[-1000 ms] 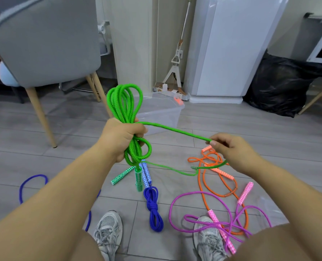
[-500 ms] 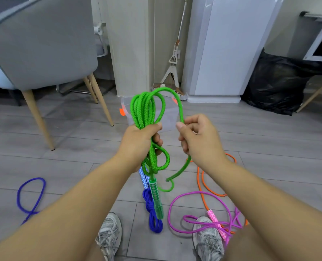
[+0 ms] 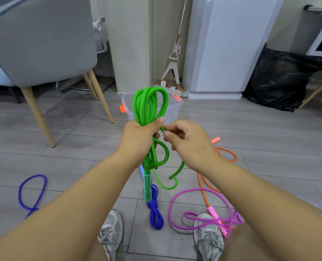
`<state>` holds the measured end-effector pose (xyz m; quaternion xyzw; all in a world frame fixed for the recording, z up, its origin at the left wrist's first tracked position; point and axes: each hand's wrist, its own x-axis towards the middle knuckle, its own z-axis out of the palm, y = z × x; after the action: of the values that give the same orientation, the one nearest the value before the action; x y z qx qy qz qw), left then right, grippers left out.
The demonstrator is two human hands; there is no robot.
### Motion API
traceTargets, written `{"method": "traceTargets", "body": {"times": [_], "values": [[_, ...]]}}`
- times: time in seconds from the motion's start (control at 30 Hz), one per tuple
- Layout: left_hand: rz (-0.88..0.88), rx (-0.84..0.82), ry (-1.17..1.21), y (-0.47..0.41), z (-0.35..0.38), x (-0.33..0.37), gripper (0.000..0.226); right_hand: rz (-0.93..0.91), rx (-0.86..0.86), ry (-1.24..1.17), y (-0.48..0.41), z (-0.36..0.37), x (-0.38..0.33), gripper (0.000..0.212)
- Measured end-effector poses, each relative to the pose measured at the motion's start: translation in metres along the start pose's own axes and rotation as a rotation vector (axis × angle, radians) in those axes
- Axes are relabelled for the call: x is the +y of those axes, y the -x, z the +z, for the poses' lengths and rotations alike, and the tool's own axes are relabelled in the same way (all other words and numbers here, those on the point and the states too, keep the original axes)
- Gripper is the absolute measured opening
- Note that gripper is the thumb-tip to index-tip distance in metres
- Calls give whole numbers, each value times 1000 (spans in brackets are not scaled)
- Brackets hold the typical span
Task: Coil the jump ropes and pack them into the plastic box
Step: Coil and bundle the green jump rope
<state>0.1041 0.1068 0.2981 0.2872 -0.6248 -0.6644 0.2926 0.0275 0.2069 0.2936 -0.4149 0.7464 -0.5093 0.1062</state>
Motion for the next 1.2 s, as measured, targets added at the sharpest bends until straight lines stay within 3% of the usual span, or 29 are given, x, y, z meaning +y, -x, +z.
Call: {"method": "traceTargets", "body": {"times": [0.2, 0.33, 0.47, 0.6, 0.8, 0.87, 1.03, 1.2], "values": [[-8, 17, -4, 1, -3, 2, 23, 25, -159, -69, 4, -12, 11, 19], [-45, 34, 127, -5, -15, 7, 18, 72, -214, 79, 8, -34, 32, 8], [-30, 35, 176, -7, -25, 9, 18, 110, -249, 263, 12, -55, 53, 19], [-12, 144, 319, -11, -33, 14, 24, 185, -310, 434, 17, -71, 71, 24], [-16, 179, 250, -12, -32, 11, 29, 197, -223, 485, 21, -82, 76, 20], [-11, 166, 199, -13, -30, 6, 23, 208, -168, 479, 21, -80, 75, 9], [13, 87, 118, -16, -29, 1, 7, 128, -70, 537, 17, -73, 55, 7], [0, 27, -12, -10, -24, 0, 18, -16, -168, 429, 21, -59, 21, 8]]}}
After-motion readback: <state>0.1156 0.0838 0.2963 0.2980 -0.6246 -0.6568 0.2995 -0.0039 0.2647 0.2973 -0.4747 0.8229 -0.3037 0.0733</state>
